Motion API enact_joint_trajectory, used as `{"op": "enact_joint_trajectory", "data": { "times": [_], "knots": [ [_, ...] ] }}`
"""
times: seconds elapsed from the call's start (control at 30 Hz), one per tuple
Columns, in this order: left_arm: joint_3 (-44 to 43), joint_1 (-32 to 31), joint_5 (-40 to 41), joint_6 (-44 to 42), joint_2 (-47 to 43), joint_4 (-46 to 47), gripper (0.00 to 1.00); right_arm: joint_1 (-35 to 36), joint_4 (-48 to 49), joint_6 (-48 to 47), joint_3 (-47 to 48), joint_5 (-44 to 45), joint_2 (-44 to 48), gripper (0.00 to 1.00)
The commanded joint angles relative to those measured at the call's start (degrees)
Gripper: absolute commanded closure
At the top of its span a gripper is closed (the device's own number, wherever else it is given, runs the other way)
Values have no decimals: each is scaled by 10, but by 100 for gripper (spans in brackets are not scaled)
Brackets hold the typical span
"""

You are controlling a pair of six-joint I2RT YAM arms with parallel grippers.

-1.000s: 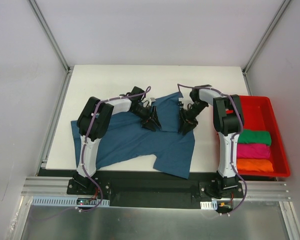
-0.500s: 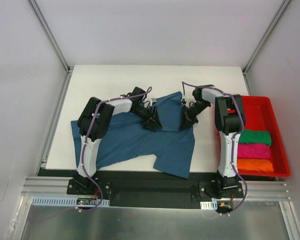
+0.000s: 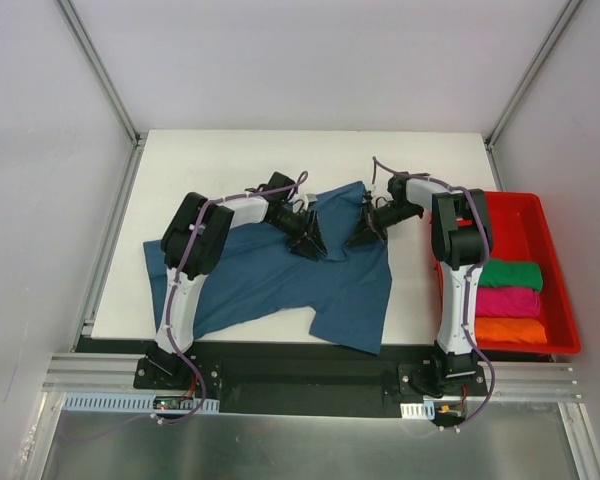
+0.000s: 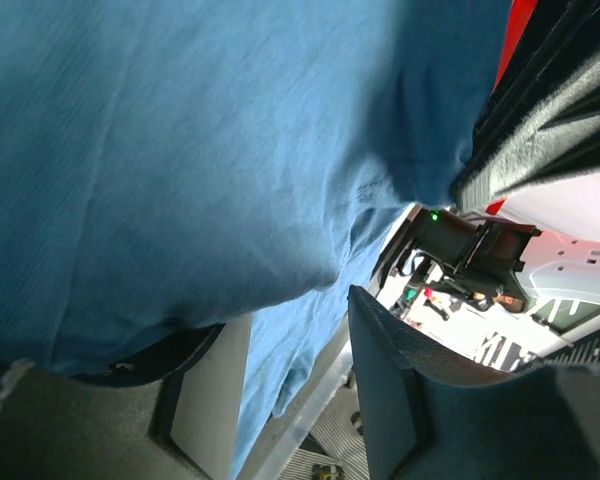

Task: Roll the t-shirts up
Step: Fold the T-shirt at the center of the board.

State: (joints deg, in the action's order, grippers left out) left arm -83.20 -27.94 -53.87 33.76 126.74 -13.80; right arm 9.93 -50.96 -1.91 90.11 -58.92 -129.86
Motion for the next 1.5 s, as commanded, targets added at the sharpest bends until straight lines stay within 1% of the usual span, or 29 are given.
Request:
{"op": "enact_joint_trajectory", "data": {
  "times": [0.0,0.07,0.2,0.37,0.4,0.47,0.5,0.53,0.6,0.63,0.73,0.8,0.9,0.93,1.03,1.07,1.1,1.17,1.2,1.23,1.3,1.33,1.4,1.43,1.47],
  "knots": [
    [-21,-10,-6,11,8,26,58,-4,37,57,14,-63,27,99],
    [-21,-10,-5,13,9,27,58,-5,49,73,10,-87,28,99],
    [-33,-10,-3,11,9,32,58,-7,62,81,2,-95,30,99],
    [-42,-10,-10,19,11,44,63,-13,76,96,-8,-105,37,99],
    [-43,-10,-10,19,12,45,65,-15,82,100,-7,-105,37,99],
    [-47,-10,-12,19,14,48,74,-18,83,101,-6,-105,37,99],
    [-46,-10,-12,19,14,52,77,-20,85,102,-5,-105,37,99],
    [-46,-10,-13,19,15,55,83,-21,85,101,-5,-103,37,99],
    [-45,-10,-15,18,14,56,88,-23,86,101,-5,-102,36,99],
    [-43,-10,-17,14,13,55,95,-23,87,102,-5,-101,37,99],
    [-37,-7,-18,4,1,52,100,-26,88,100,-1,-99,36,99],
    [-40,-5,2,-9,-17,14,100,-26,87,99,2,-96,36,99],
    [-50,-4,35,-66,-42,-66,100,-32,84,97,2,-90,35,99],
    [-50,-3,66,-89,-47,-83,100,-33,84,96,0,-88,35,99],
    [-35,0,80,-112,-75,-124,100,-37,80,97,-2,-86,40,99],
    [-30,0,82,-120,-98,-128,97,-39,79,96,-4,-85,44,99],
    [-26,0,86,-128,-111,-138,84,-40,76,96,-7,-82,48,99],
    [-15,-1,112,-157,-148,-147,74,-44,74,96,-19,-81,58,99],
    [-13,-2,117,-175,-157,-152,65,-46,74,96,-22,-81,58,99],
    [-9,-4,126,-205,-165,-154,61,-47,75,94,-24,-80,59,99],
    [-11,-7,140,-236,-166,-156,55,-47,65,81,-16,-68,53,99],
    [-24,-9,147,-271,-160,-174,52,-47,57,59,-7,-61,50,99],
    [-29,-15,179,-310,-152,-183,52,-49,38,39,17,-44,40,99],
    [-22,-18,185,-359,-158,-183,52,-51,34,33,23,-42,37,99],
    [-14,-30,210,-391,-164,-182,52,-53,31,31,28,-41,34,99]
  ]
}}
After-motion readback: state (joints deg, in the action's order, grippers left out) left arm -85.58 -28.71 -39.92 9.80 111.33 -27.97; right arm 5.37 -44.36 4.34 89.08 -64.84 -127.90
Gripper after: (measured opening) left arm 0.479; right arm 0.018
